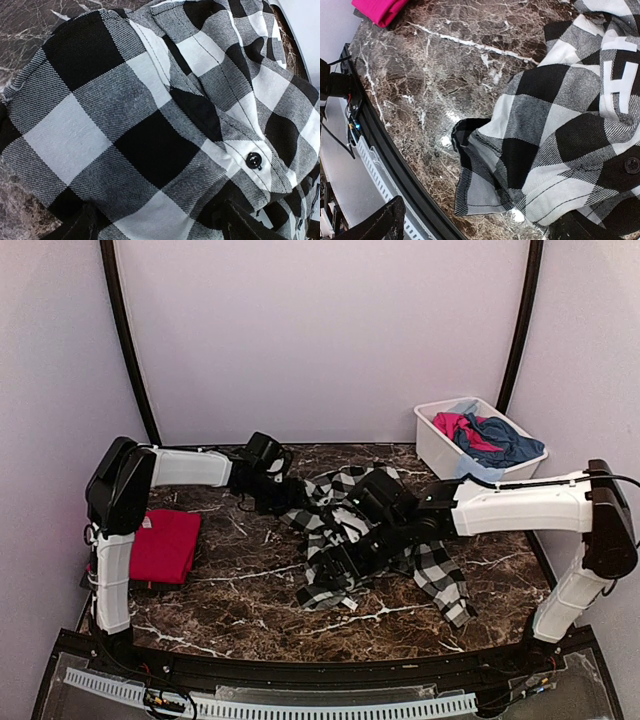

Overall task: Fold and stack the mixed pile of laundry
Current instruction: Adjust the crumpled shirt at the center of the board, then pick up the crumpled shirt from the center of the board.

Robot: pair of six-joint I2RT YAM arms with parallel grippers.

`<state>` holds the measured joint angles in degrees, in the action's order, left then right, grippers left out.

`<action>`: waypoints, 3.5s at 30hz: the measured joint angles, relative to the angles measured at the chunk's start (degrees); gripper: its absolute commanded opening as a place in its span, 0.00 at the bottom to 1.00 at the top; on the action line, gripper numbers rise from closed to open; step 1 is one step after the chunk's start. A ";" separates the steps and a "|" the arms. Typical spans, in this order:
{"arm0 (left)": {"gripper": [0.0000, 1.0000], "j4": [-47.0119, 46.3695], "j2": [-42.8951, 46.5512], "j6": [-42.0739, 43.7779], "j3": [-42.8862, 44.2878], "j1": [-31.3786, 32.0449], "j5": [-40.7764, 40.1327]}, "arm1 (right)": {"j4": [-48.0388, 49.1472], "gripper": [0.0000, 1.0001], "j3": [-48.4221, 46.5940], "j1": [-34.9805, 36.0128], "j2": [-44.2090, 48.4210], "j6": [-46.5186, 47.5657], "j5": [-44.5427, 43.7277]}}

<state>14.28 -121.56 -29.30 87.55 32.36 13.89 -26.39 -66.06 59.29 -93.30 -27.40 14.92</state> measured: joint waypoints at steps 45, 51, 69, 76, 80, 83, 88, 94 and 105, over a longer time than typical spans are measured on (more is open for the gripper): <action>0.54 9.84 33.00 -2.16 -16.24 -8.33 -3.80 | -11.23 0.87 -8.17 -34.84 3.93 14.14 -7.91; 0.72 10.01 32.41 -2.60 -17.59 -10.45 -5.60 | -11.61 0.86 0.09 -33.94 18.40 10.86 -5.84; 0.80 9.77 42.34 -2.71 -25.90 -10.45 -3.39 | -0.42 0.78 10.36 -1.68 5.77 5.29 -3.10; 0.80 9.81 43.06 -2.67 -26.21 -10.45 -3.39 | 1.27 0.76 0.70 0.98 -6.23 9.55 -7.08; 0.80 9.84 43.04 -2.62 -26.21 -10.45 -3.43 | 0.87 0.76 -0.83 1.22 -9.70 10.95 -8.72; 0.81 9.84 43.04 -2.62 -26.21 -10.45 -3.50 | 0.66 0.74 -1.90 1.25 -12.59 11.50 -9.94; 0.84 9.84 43.04 -2.56 -26.21 -10.45 -3.63 | 0.72 0.51 -4.17 1.51 -16.59 12.07 -12.11; 0.84 9.84 43.01 -2.19 -26.21 -10.45 -3.89 | 1.70 0.00 -5.01 2.25 -18.10 11.91 -14.43; 0.85 9.84 42.60 -0.94 -26.43 -10.45 -4.00 | -6.93 0.00 -3.34 1.86 -8.98 12.28 -19.61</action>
<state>24.12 -78.96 -30.24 61.12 21.91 9.89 -33.32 -69.41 61.14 -102.28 -15.11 -4.69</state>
